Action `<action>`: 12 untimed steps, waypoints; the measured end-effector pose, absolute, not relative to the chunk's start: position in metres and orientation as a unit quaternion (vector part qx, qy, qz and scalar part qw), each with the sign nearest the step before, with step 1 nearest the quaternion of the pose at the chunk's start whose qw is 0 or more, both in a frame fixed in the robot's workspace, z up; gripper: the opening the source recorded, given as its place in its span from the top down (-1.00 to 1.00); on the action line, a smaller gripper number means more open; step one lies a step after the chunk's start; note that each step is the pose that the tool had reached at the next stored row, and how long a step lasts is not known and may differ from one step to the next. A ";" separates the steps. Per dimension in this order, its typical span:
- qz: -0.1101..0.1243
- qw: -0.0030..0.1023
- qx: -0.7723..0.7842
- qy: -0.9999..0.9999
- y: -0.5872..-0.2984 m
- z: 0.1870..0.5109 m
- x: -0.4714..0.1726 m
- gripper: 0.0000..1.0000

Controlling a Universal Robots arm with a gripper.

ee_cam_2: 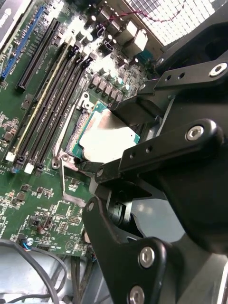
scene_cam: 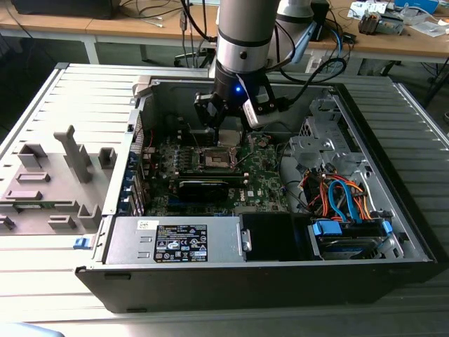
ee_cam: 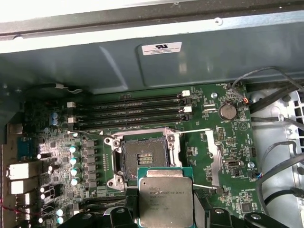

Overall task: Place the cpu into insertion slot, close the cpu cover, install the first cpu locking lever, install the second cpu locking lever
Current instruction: 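Place the cpu into insertion slot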

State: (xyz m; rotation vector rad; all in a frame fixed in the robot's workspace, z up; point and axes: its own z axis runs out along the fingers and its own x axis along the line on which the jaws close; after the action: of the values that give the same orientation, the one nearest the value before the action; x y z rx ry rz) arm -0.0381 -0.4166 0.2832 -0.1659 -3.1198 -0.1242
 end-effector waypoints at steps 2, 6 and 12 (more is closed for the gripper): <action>-0.040 0.007 -0.063 -0.997 -0.417 0.283 -0.038 -0.09; -0.040 0.007 -0.072 -0.997 -0.417 0.283 -0.038 -0.09; -0.040 0.006 -0.083 -0.996 -0.417 0.283 -0.038 -0.09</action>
State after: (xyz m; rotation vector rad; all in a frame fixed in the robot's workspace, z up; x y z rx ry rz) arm -0.0381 -0.4166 0.2829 -0.2582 -3.1159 -0.1249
